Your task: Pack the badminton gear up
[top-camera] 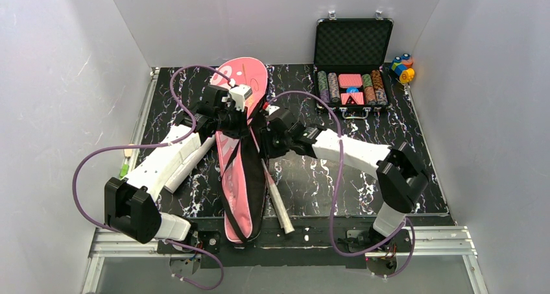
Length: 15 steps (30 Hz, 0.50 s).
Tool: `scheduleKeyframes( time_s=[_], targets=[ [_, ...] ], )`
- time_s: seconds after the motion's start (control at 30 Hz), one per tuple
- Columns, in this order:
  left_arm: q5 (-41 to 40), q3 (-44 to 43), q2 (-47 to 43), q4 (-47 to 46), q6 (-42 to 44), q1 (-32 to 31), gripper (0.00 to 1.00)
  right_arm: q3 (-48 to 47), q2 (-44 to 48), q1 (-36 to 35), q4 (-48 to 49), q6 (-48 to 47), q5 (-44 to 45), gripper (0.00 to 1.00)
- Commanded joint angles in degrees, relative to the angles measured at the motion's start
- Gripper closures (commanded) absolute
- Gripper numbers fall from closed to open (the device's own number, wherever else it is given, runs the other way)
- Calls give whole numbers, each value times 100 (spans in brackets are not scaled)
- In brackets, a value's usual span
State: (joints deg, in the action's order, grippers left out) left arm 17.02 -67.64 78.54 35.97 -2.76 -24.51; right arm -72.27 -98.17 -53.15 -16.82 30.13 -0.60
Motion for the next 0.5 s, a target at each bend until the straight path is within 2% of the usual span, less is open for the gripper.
scheduleKeyframes(
  time_s=[0.0, 0.07, 0.27, 0.4, 0.47],
  targets=[
    [423, -92, -66, -9, 68, -45, 100, 433, 589, 482, 912, 289, -450, 53],
    [438, -104, -41, -11, 56, -45, 100, 781, 861, 758, 1192, 461, -649, 41],
    [478, -124, -46, -10, 64, -45, 100, 1177, 952, 1402, 2132, 793, -1310, 30],
    [512, -178, -67, 24, 91, -45, 100, 987, -308, 1682, 3391, 1510, -2240, 25],
    [531, -206, -82, 50, 88, -44, 100, 779, -829, 1771, 3589, 1612, -2364, 30]
  ],
)
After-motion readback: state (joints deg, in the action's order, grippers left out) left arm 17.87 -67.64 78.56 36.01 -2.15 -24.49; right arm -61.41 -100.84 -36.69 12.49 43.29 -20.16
